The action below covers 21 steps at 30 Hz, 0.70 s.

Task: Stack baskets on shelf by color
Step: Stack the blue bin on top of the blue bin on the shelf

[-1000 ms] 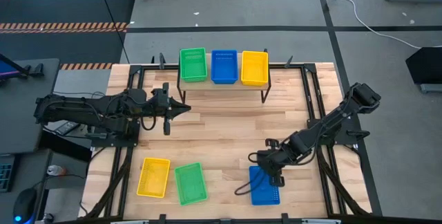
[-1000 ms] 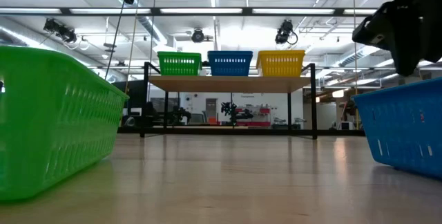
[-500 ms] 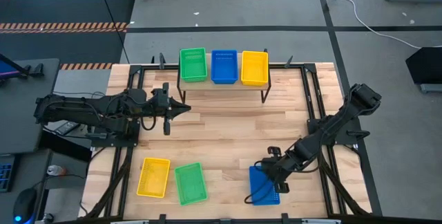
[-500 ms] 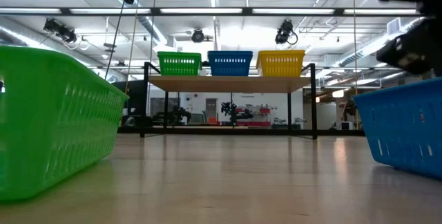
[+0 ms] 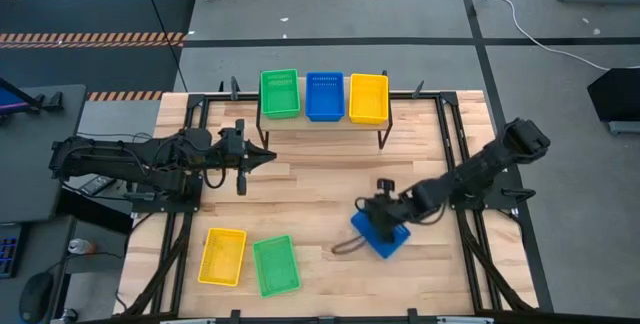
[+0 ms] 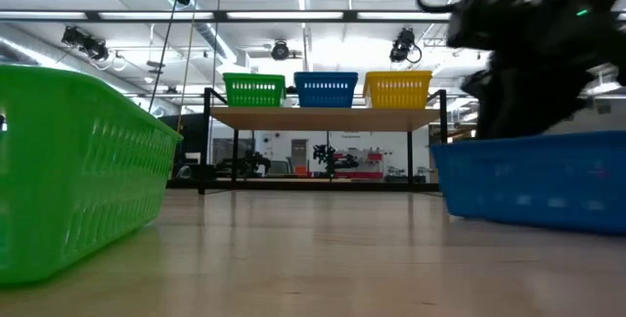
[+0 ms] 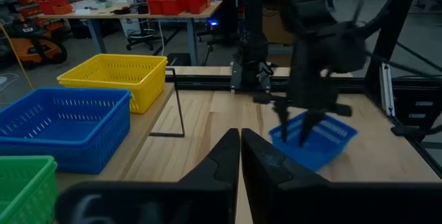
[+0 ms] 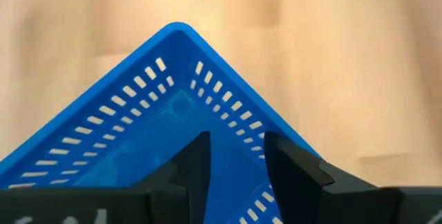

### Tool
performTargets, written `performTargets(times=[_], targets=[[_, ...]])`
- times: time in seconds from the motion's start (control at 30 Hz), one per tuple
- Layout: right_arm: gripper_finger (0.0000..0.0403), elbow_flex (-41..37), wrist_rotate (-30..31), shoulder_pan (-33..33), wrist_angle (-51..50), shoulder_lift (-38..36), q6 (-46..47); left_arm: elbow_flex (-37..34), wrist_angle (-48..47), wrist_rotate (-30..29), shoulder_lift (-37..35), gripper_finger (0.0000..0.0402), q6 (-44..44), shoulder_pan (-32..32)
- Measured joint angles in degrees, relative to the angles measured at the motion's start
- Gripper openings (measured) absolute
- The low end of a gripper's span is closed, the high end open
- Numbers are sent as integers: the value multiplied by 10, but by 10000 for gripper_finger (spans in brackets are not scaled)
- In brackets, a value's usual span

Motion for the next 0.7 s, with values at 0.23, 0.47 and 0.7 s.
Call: performTargets(times=[0.23, 0.47, 0.7], targets=[[141, 0, 60, -88, 10, 0, -22, 0, 0, 0, 0, 23, 0, 0], [141, 0, 82, -140, -41, 0, -11, 0, -4, 0, 0, 24, 0, 0], [141, 29, 10, -109, -57, -19, -26, 0, -3, 0, 0, 24, 1, 0]])
